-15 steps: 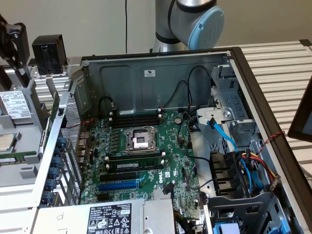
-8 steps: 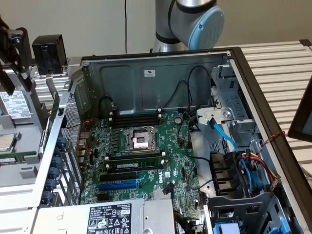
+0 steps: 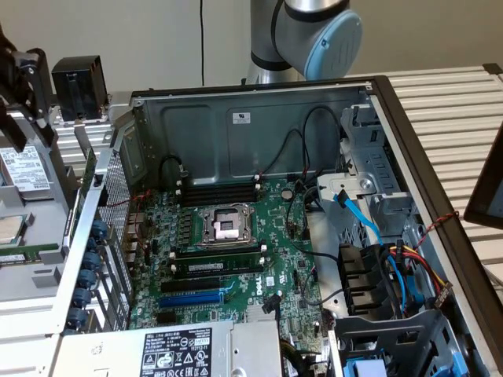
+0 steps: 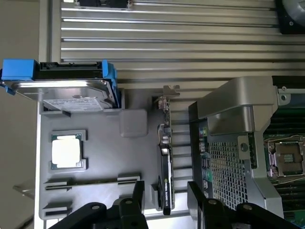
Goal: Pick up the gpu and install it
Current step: 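Pick up the gpu and move the gpu toward the slot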
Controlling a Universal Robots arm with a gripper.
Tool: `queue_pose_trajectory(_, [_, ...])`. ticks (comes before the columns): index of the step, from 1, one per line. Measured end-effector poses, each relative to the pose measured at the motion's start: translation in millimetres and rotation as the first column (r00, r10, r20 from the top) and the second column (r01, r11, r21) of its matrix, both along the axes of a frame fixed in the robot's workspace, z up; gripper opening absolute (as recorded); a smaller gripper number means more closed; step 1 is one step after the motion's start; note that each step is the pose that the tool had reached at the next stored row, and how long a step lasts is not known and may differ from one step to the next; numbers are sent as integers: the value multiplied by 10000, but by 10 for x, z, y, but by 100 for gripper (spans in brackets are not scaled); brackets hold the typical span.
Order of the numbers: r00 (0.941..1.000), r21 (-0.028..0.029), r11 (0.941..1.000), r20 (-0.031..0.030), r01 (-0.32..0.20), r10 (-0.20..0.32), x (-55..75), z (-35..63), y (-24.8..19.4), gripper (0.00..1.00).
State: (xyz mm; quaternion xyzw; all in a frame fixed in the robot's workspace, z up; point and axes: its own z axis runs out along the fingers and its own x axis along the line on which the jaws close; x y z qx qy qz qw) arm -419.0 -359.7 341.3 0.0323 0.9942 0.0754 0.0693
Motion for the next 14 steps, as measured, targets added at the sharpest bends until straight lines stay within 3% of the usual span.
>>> queue_pose_trajectory(4, [10000, -7, 10000, -65, -7, 7, 1, -61, -1, 49])
queue_pose_trajectory(7, [10000, -24, 10000, -65, -8, 8, 2, -115, -2, 49])
queue_pose_trajectory(10, [10000, -88, 10000, -66, 20, -21, 2, -154, -1, 49])
queue_pose_trajectory(14, [9999, -242, 9997, -65, 103, -105, 2, -190, 0, 49])
